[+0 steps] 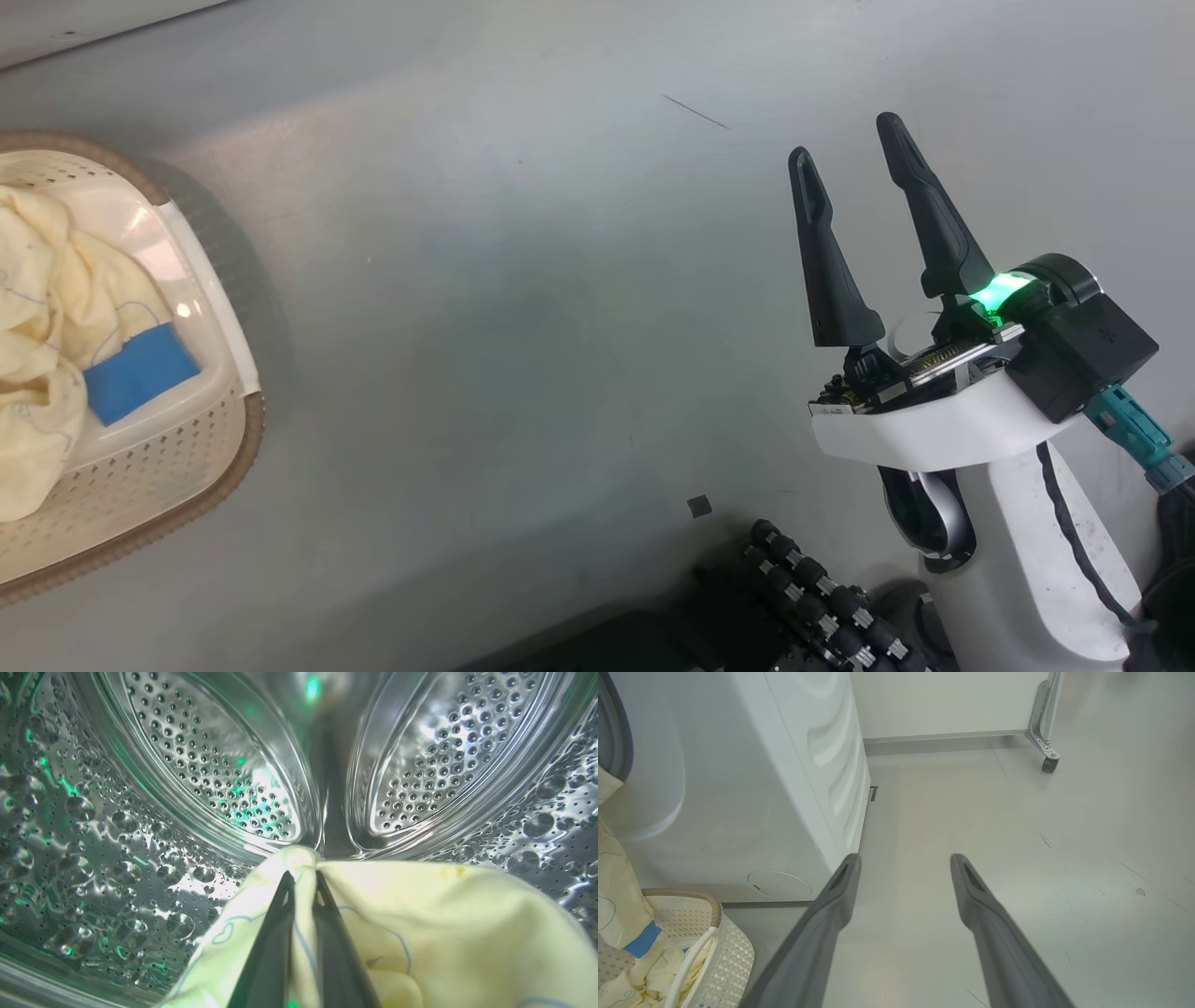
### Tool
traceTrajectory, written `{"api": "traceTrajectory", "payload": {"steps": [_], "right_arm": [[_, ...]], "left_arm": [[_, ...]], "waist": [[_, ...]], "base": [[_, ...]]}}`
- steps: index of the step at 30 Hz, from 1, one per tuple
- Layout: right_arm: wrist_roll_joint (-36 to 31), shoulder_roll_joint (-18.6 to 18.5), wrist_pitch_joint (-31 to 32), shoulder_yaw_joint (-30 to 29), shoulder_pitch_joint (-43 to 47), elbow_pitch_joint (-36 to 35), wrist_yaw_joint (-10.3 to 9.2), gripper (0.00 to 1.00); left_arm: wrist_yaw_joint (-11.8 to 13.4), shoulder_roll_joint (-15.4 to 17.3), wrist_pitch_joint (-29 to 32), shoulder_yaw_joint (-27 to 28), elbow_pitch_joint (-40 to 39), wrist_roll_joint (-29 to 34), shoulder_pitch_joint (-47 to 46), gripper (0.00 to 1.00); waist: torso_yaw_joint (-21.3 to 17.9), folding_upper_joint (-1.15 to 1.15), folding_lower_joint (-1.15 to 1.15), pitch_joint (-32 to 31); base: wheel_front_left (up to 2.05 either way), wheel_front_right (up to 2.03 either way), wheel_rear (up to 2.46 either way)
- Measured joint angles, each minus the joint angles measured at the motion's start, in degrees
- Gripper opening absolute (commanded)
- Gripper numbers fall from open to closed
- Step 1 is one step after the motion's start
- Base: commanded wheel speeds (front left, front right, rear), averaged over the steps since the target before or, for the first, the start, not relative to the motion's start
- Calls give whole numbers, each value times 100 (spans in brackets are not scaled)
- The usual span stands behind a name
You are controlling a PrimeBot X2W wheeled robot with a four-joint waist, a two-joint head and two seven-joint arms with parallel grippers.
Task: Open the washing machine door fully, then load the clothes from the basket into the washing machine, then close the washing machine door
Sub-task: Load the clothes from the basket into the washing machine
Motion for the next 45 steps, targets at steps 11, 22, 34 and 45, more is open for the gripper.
{"api": "traceTrajectory", "payload": {"steps": [11, 22, 34, 45], "right_arm": [[-8, -2, 0, -36, -43, 135, 1, 100], [-74, -5, 0, -229, -103, 294, -40, 100], [-320, -9, 0, -479, 28, 527, -41, 100], [-483, -41, 0, -626, 396, 816, -34, 100]], "left_arm": [[-152, -114, -296, 36, 346, -178, 116, 100], [-350, -294, -1092, 125, 650, -318, 838, 100], [-455, -724, -2033, -92, 613, -272, 2394, 100], [-436, -1343, -2071, -114, 211, -210, 3889, 100]], "waist": [[204, 0, 0, -220], [396, 0, -1, -616], [722, 0, -1, -1214], [1105, 0, -1, -1842]], "base": [[0, 0, 0], [0, 0, 0], [0, 0, 0], [0, 0, 0]]}}
